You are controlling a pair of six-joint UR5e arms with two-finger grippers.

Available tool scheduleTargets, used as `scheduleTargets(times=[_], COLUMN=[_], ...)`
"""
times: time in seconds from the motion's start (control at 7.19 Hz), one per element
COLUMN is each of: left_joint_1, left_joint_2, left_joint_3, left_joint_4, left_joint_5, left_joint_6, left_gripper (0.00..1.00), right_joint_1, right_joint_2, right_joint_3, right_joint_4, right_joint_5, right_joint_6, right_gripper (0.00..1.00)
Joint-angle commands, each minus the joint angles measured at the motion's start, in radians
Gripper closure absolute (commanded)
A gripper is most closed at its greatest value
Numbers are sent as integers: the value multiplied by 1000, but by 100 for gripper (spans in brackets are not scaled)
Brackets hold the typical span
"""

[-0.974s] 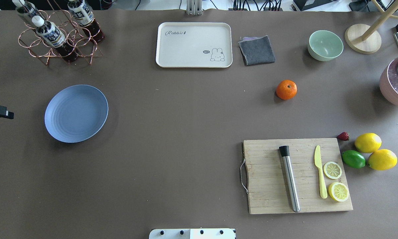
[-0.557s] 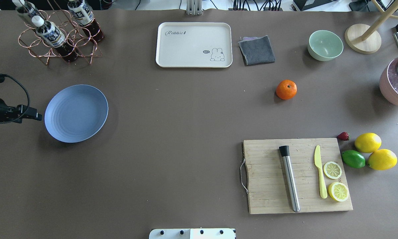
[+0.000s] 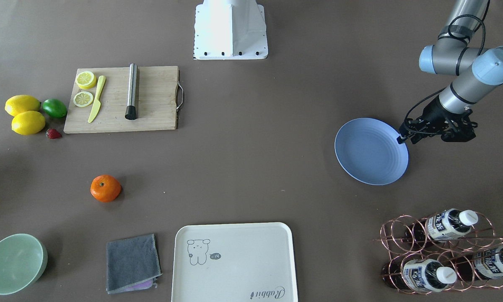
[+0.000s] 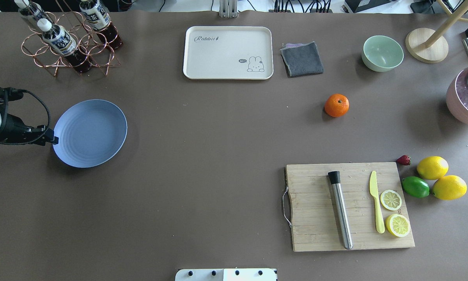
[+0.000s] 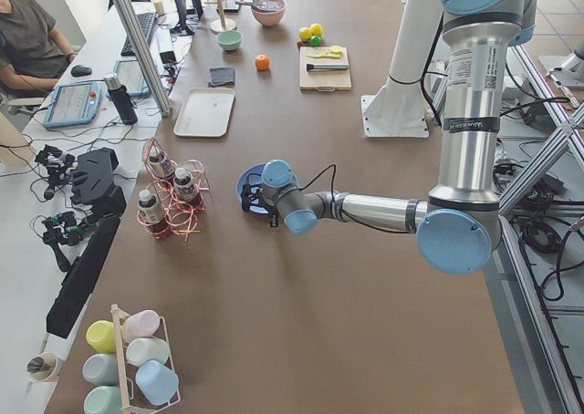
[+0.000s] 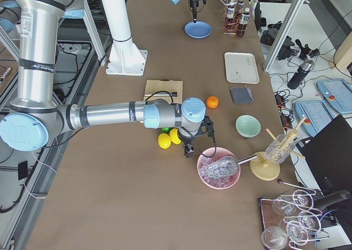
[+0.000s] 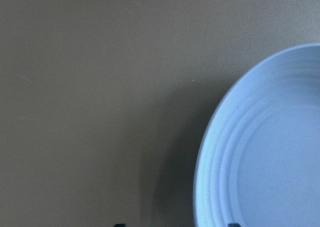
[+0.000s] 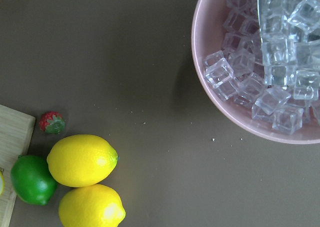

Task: Pick orange to plate
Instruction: 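Move the left gripper beside the blue plate while the right reaches for the orange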

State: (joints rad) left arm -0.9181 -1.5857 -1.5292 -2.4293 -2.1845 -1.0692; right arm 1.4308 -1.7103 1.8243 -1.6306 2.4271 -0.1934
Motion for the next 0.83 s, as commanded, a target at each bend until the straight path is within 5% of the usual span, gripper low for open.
scheduleTargets(times=[0.0,0.14,0.28,0.7], left_joint_1=[11,11,11,11], left_joint_2=[-5,-5,-8,-26], left_joint_3=[1,-2,-17,-83], left_joint_4=[-11,-13,-14,-1], left_joint_5=[0,2,5,-3], left_joint_6=[-41,-73,-136,-229], left_gripper=[64,89,100,100], right_joint_1=[-4,-4,-4,-30], right_joint_2=[0,0,0,91], right_joint_3=[0,0,0,13], right_joint_4=[0,-2,-2,3], right_joint_5=[6,9,15,50], right_joint_6=[2,2,3,185], right_gripper=[0,0,0,1])
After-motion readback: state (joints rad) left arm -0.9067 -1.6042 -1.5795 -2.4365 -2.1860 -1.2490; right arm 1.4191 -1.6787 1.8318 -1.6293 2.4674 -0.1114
